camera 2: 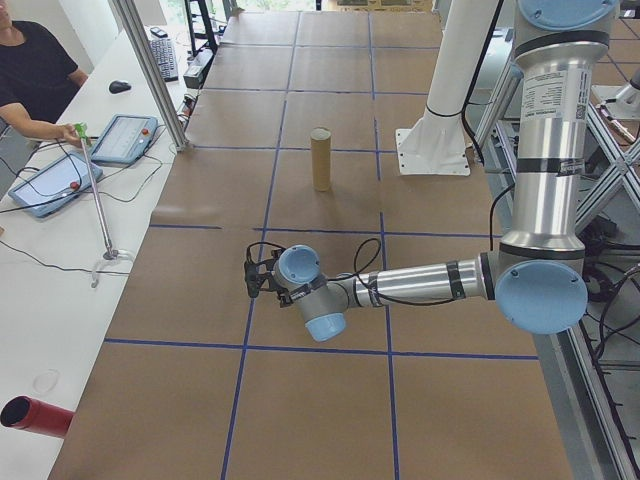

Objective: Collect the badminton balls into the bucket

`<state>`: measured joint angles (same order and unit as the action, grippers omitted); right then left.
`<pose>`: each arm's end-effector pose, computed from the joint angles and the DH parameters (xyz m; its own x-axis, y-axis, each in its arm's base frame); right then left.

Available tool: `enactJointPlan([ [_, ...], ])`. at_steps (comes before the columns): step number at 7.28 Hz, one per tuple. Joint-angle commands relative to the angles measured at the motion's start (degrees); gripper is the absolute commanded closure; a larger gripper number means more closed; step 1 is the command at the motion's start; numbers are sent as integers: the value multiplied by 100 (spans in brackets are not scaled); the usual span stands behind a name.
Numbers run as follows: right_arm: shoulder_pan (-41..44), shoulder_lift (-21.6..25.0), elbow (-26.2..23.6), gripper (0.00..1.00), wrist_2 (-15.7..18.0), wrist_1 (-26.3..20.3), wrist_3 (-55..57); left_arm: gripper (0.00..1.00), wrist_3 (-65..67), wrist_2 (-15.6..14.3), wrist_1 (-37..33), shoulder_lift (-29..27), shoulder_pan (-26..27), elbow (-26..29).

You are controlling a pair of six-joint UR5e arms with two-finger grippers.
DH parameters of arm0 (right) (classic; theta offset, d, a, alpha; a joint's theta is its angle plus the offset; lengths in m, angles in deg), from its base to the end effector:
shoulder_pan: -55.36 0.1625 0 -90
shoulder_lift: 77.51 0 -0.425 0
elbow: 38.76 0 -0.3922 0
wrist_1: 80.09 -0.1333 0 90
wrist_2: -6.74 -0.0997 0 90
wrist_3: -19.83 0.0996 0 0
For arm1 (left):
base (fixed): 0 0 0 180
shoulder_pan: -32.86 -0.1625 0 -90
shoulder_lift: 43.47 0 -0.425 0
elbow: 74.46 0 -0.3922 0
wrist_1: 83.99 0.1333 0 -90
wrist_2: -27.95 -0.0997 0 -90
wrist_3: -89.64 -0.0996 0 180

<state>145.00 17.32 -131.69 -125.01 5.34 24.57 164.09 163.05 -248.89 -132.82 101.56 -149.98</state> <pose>0.0641 -0.4597 0.6686 0.7438 0.0470 0.6667 -0.0554 0.9984 -0.0085 0.1176 -0.4744 0.6391 0.2929 -0.2303 -0.9280 0.3704 0.9221 -0.1120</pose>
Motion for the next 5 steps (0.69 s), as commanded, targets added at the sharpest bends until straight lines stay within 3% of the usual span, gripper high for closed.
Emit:
enactJointPlan([
  [1, 0, 0, 3, 0, 0, 0, 9, 0, 1057, -472, -733, 5, -363, 125],
  [3, 0, 0, -6, 0, 0, 0, 0, 0, 1579, -957, -1052, 5, -891, 142],
  [5, 0, 0, -6, 0, 0, 0, 0, 0, 1590, -1117, -1053, -3, -1007, 142],
])
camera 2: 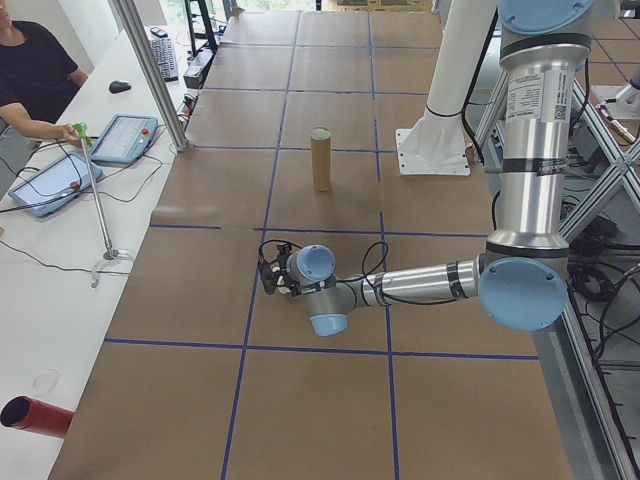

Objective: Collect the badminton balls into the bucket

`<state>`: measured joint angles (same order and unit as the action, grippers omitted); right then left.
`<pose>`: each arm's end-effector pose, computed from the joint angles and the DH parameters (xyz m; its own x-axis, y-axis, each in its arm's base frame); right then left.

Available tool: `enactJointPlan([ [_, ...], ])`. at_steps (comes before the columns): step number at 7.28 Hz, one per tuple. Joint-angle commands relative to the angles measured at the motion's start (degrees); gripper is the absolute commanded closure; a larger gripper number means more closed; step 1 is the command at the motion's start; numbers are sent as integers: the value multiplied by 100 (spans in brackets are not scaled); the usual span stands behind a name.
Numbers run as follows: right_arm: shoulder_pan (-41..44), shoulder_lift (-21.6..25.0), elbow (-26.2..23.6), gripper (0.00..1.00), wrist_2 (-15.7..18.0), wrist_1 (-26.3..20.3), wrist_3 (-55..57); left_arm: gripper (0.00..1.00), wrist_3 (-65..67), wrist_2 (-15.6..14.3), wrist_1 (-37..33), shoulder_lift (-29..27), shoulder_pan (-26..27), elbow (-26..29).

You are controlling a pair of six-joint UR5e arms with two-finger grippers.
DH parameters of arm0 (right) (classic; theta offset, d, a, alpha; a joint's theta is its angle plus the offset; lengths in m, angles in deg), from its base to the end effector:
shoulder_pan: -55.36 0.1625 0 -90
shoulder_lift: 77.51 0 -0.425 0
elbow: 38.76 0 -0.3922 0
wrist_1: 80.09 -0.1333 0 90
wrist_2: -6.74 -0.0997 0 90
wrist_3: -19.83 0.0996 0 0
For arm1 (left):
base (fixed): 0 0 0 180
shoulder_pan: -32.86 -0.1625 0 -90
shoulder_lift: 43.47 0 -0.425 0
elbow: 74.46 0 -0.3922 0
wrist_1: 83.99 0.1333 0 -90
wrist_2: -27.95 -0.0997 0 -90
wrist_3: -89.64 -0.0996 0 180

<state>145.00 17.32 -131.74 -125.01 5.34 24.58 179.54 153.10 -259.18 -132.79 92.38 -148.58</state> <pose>0.0641 -0.4597 0.6681 0.7438 0.0466 0.6668 -0.0555 0.9984 -0.0078 0.1796 -0.4548 0.6361 0.1856 -0.3125 -0.9316 0.4324 0.8773 -0.2082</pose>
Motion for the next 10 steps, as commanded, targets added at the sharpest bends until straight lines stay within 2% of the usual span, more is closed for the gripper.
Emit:
enactJointPlan([
  [1, 0, 0, 8, 0, 0, 0, 8, 4, 54, -287, -24, -16, -186, 2],
  [2, 0, 0, 8, 0, 0, 0, 0, 7, 54, -341, -24, -16, -221, 2],
  [6, 0, 0, -1, 0, 0, 0, 0, 34, 45, -350, -24, -113, -283, 125],
  [8, 0, 0, 8, 0, 0, 0, 0, 39, 45, -437, -15, -139, -318, 152],
  [9, 0, 0, -1, 0, 0, 0, 0, 47, 45, -438, -15, -139, -327, 152],
  [10, 0, 0, -1, 0, 0, 0, 0, 66, 45, -438, -15, -139, -327, 152],
])
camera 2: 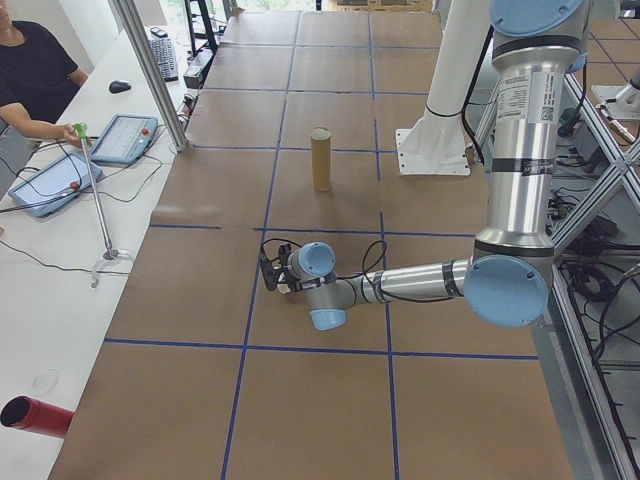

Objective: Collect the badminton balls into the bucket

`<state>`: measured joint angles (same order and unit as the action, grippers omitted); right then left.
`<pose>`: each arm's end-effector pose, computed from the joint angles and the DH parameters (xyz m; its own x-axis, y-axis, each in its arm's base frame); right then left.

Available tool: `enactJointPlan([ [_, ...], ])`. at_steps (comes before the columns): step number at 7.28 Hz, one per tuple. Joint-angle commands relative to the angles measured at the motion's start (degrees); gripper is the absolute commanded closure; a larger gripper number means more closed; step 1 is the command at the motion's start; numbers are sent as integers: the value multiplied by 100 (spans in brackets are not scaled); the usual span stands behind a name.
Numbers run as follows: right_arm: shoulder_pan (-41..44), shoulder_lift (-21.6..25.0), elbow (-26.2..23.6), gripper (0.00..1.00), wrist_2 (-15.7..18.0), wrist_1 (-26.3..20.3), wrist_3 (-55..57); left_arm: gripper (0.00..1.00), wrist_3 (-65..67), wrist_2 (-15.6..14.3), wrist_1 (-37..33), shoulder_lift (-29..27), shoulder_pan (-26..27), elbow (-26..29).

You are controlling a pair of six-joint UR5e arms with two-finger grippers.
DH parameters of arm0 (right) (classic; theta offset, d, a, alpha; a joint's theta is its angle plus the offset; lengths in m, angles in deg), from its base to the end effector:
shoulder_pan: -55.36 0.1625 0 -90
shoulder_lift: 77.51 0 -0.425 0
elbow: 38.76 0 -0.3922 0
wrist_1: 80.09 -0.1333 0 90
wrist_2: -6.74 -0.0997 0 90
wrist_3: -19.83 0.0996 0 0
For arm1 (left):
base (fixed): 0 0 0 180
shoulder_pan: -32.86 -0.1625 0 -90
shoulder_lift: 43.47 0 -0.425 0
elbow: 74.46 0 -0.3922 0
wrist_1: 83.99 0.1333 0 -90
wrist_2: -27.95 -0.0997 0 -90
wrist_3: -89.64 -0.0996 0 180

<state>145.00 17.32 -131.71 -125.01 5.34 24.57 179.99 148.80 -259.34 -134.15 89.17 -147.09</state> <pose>0.0641 -0.4597 0.6684 0.7438 0.0467 0.6668 -0.0554 0.9984 -0.0082 0.2071 -0.4588 0.6384 0.1991 -0.3081 -0.9303 0.4506 0.8718 -0.1923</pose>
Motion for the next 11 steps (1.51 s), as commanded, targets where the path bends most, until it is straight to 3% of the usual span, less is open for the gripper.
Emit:
enactJointPlan([
  [1, 0, 0, -4, 0, 0, 0, 0, 86, 0, -9, 1, -2, -6, 3],
  [2, 0, 0, 5, 0, 0, 0, 0, 100, 9, 0, -8, 6, -6, 3],
  [4, 0, 0, -4, 0, 0, 0, 0, 100, 0, 88, -8, 15, -6, -128],
  [6, 0, 0, -4, 0, 0, 0, 0, 100, 9, 735, 1, 42, 46, -409],
  [7, 0, 0, -4, 0, 0, 0, 0, 100, 17, 799, 27, 59, 64, -575],
  [8, 0, 0, -4, 0, 0, 0, 0, 100, 26, 1209, 114, 24, 169, -742],
  [9, 0, 0, -4, 0, 0, 0, 0, 100, 122, 1735, 385, -89, 509, -901],
  [10, 0, 0, -4, 0, 0, 0, 0, 100, 132, 2149, 988, -212, 834, -1433],
  [11, 0, 0, -4, 0, 0, 0, 0, 100, 132, 2319, 1847, -222, 942, -2074],
])
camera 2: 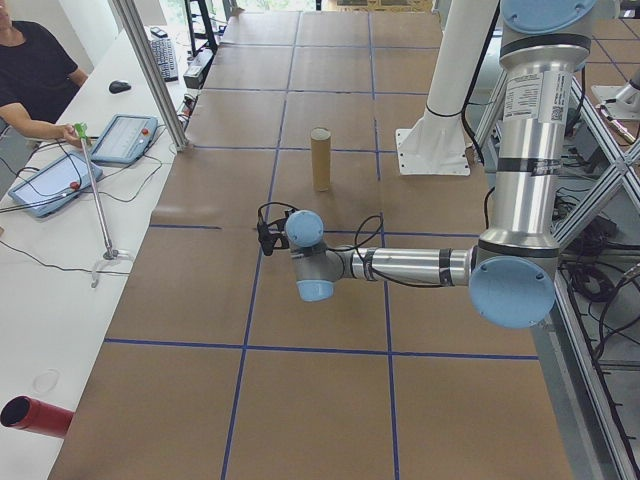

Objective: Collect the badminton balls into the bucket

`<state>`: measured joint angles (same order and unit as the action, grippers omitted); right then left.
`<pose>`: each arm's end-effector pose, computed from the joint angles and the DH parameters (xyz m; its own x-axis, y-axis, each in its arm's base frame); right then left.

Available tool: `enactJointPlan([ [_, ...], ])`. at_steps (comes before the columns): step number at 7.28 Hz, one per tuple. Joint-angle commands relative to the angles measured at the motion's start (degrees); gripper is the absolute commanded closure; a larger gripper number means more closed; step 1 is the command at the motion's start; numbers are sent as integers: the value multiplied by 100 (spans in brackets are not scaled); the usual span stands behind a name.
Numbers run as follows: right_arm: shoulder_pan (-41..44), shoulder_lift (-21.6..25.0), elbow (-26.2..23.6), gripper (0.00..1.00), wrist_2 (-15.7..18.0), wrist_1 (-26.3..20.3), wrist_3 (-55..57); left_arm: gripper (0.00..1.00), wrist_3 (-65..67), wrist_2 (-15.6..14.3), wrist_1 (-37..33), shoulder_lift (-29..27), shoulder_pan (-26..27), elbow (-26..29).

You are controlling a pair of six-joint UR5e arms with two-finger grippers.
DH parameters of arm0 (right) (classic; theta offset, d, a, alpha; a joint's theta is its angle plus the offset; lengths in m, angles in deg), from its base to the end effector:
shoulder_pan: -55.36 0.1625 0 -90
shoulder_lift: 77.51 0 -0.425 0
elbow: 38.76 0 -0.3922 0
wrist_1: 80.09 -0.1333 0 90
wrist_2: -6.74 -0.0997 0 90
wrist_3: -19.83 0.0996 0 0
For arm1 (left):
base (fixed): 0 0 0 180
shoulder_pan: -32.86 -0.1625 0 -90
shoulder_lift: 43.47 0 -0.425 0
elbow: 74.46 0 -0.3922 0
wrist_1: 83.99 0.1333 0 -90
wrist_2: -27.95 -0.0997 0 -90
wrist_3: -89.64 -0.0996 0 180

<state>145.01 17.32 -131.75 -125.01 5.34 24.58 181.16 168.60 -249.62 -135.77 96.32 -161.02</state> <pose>0.0642 -0.4597 0.6681 0.7438 0.0466 0.6668 -0.0557 0.9984 -0.0076 0.1716 -0.4695 0.5158 0.1132 -0.2643 -0.9578 0.2374 0.9432 -0.2323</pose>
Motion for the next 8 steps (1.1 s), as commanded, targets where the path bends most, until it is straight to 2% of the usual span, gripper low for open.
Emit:
enactJointPlan([
  [1, 0, 0, 0, 0, 0, 0, 0, 100, -55, 350, 1536, -139, 229, -1174],
  [3, 0, 0, 0, 0, 0, 0, 0, 100, -65, 568, 1709, -464, 202, -1485],
  [4, 0, 0, 0, 0, 0, 0, 0, 100, -117, 561, 2075, -578, 202, -1809],
  [6, 0, 0, 0, 0, 0, 0, 0, 100, -1061, 543, 2970, -885, 202, -2145],
  [8, 0, 0, 0, 0, 0, 0, 0, 100, -1741, 464, 4200, -1307, 202, -2496],
])
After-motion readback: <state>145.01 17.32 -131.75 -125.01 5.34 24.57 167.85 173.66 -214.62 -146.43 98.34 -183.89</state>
